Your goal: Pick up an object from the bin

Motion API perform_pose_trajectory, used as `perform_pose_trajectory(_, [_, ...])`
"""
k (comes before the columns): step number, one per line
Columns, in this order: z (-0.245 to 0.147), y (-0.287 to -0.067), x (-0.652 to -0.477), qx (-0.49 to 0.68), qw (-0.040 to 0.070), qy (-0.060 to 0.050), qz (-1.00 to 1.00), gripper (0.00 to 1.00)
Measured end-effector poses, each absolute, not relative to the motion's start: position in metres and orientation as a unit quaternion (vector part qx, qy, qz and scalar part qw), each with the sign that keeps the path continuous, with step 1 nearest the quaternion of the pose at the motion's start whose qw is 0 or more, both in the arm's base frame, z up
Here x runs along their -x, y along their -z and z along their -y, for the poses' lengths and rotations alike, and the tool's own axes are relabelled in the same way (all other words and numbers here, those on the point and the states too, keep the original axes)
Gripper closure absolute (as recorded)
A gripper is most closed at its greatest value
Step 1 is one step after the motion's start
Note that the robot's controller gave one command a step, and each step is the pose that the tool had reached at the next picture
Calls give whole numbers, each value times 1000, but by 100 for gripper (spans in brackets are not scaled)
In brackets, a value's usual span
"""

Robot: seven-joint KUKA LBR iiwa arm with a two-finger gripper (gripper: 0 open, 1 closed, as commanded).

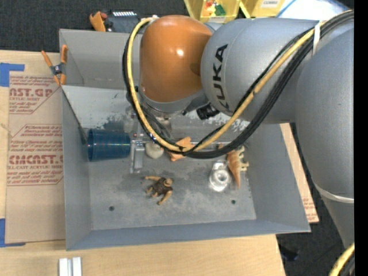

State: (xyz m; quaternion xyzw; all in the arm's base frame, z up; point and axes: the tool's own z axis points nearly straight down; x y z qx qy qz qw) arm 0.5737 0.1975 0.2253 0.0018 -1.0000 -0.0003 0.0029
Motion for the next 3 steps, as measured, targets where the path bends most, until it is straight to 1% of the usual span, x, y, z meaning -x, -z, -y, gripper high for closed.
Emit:
perform_pose_trajectory(1, [-196, -230, -575, 0, -1, 1, 1000, 0])
perform_pose_trajectory(2, [-213, -134, -588, 0, -3, 2, 1000, 0])
perform_pose_trajectory(3, [-130, -145, -537, -120, -5, 1, 993, 0])
